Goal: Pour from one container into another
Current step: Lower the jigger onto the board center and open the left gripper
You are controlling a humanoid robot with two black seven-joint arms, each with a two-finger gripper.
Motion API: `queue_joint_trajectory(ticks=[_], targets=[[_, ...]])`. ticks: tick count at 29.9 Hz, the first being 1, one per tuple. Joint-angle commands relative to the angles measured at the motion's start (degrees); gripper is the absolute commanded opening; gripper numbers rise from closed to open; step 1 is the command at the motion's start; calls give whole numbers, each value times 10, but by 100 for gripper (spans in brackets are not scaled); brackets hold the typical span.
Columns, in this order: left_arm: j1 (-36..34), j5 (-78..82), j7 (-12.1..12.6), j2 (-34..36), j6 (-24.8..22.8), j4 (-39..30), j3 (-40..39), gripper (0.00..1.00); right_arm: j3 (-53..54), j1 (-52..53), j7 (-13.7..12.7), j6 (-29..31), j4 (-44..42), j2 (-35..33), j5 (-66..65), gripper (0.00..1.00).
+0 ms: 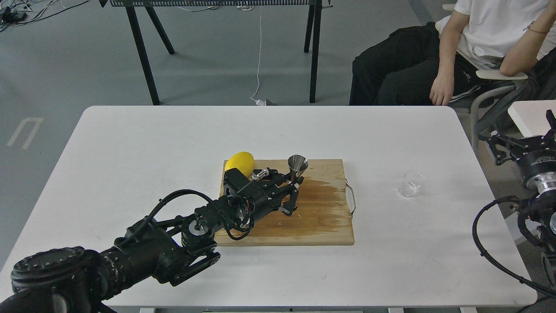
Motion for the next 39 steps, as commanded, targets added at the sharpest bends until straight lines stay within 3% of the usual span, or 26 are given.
queue_joint_trajectory(ticks=[1, 4, 10, 16, 19, 33, 39], targets=[[4, 0, 5, 0, 0, 1, -1, 24, 0, 0, 0, 0, 0, 1, 0, 100], [5, 0, 7, 0, 0, 2, -1, 28, -1, 0, 0, 0, 0, 1, 0, 100], [4, 0, 21, 0, -1, 2, -2, 47, -2, -1, 0, 0, -1, 1, 0, 100], [8, 0, 21, 0, -1, 1, -5, 60, -2, -2, 0, 0, 0, 2, 0, 100], [17, 0, 21, 0, 1, -6, -6, 72, -2, -2, 0, 0, 0, 2, 0, 100], [44, 0, 20, 11, 2, -41, -29, 79, 0, -8, 0, 0, -1, 1, 0, 100], [71, 0, 20, 101, -12, -154, -88, 80, 1, -11, 0, 0, -2, 1, 0, 100]])
